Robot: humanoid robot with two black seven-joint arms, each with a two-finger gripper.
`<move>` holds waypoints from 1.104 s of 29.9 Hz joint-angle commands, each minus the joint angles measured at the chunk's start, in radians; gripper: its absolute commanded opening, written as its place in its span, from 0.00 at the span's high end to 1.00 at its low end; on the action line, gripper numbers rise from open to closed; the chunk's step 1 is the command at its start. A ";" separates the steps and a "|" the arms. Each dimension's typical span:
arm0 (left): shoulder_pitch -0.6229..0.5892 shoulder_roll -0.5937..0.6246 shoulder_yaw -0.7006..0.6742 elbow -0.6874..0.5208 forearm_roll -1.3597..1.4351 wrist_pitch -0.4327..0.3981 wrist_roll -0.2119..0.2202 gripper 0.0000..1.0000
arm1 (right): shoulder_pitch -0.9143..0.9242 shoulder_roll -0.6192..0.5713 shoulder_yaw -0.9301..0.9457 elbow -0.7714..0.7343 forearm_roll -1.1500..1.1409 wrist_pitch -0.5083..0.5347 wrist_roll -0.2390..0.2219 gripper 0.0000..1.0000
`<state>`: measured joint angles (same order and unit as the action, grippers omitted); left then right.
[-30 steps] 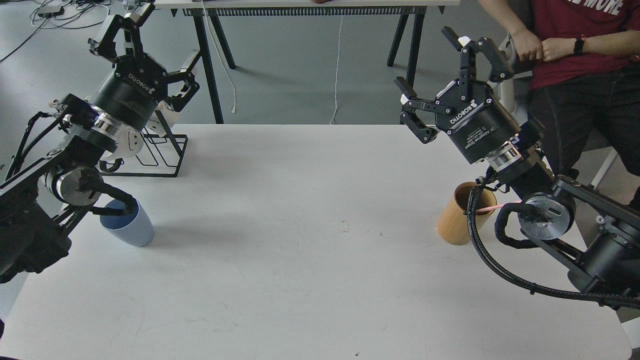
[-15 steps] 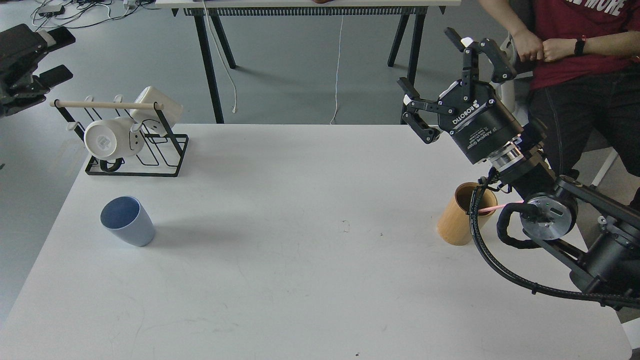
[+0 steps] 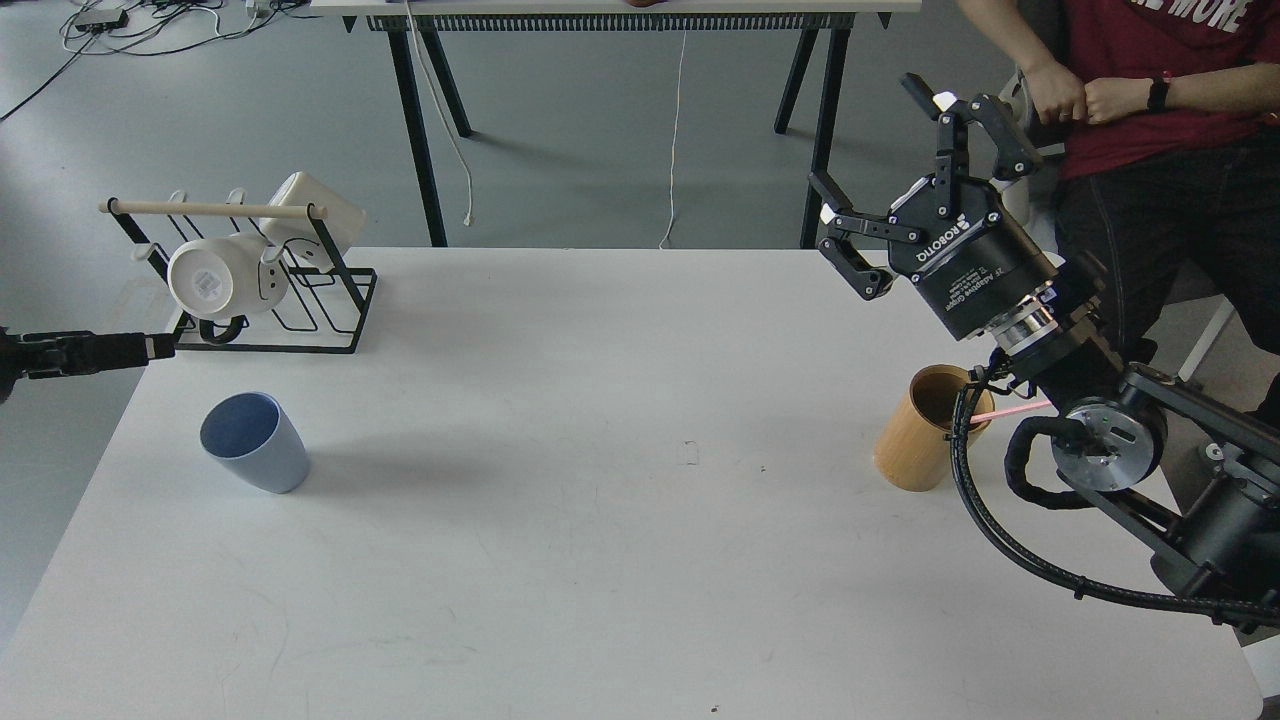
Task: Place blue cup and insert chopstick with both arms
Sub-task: 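Close the left gripper on the rim of the light blue cup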
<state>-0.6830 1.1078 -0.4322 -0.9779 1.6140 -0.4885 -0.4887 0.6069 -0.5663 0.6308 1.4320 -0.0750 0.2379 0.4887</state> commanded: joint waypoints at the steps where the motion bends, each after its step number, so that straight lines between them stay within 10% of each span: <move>1: 0.017 -0.035 0.015 0.004 0.018 0.000 0.000 0.01 | -0.006 -0.006 0.000 0.001 0.000 0.000 0.000 0.04; 26: 0.022 -0.212 0.081 0.197 0.050 0.053 0.000 0.04 | -0.021 -0.017 0.003 0.001 0.000 0.000 0.000 0.04; 33: 0.022 -0.213 0.082 0.202 0.052 0.062 0.000 0.26 | -0.021 -0.017 0.003 -0.001 0.000 0.000 0.000 0.04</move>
<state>-0.6611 0.8951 -0.3506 -0.7767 1.6646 -0.4284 -0.4887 0.5859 -0.5830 0.6328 1.4315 -0.0752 0.2377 0.4887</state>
